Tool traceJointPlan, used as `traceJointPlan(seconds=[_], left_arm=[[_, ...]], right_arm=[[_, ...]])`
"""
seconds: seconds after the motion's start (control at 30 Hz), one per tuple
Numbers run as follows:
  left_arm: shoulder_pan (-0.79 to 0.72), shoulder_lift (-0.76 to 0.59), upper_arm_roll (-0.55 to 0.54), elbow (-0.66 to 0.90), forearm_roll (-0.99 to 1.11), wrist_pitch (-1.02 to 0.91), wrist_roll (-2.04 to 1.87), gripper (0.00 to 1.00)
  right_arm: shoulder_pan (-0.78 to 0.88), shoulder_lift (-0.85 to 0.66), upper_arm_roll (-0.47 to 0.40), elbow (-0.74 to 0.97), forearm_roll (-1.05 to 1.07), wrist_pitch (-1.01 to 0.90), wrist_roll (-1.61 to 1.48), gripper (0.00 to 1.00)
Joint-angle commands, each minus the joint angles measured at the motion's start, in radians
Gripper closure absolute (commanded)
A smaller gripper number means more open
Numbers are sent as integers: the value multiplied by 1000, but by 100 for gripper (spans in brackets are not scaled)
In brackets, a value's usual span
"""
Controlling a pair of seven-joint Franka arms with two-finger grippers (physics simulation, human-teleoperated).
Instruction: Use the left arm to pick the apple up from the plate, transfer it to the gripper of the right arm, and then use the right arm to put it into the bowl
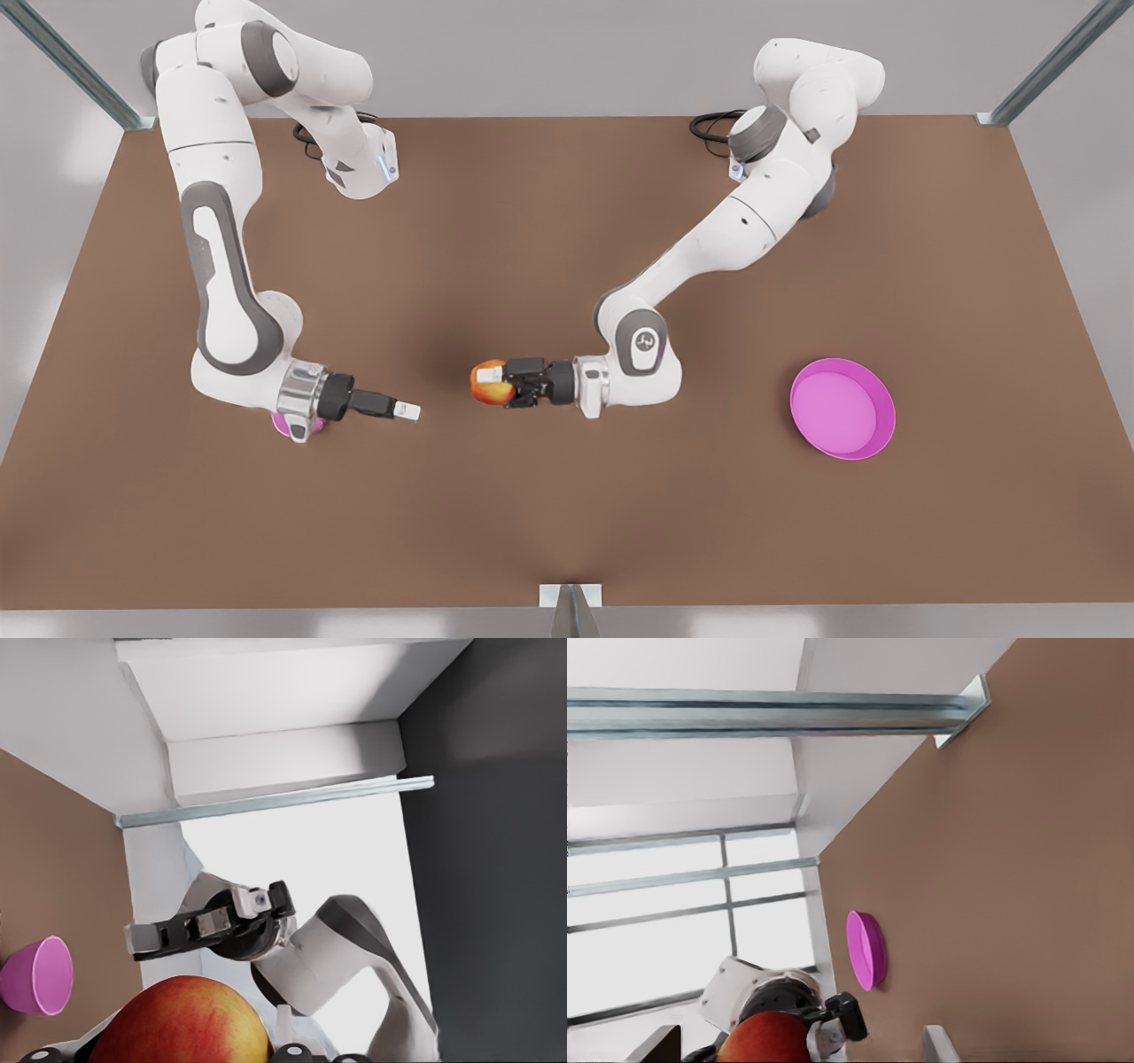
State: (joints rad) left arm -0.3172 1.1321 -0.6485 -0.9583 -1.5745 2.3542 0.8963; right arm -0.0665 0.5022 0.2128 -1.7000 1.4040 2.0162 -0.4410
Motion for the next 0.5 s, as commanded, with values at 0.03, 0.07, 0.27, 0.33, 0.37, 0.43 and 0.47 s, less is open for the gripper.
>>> traceJointPlan(seconds=[0.03,0.07,0.27,0.33,0.37,0.43,0.47], left_arm=[[-16,0,1,1,-10,30,998,33],[-16,0,1,1,-10,30,1018,33],[-19,3,1,1,-10,30,1052,33],[-23,6,1,1,-10,30,1076,33],[-25,17,0,1,-10,31,1086,33],[-34,28,-2,7,-12,33,1093,33],[-40,41,-2,23,-12,34,1093,33]], right_arm=[[-32,-25,7,-55,6,-189,-485,0],[-33,-31,7,-66,6,-198,-487,0],[-32,-30,7,-64,4,-208,-505,0],[-30,-25,7,-61,3,-208,-507,0],[-30,-24,7,-58,3,-206,-509,0],[-22,-21,7,-50,3,-198,-513,0],[-27,-10,7,-50,3,-206,-522,0]])
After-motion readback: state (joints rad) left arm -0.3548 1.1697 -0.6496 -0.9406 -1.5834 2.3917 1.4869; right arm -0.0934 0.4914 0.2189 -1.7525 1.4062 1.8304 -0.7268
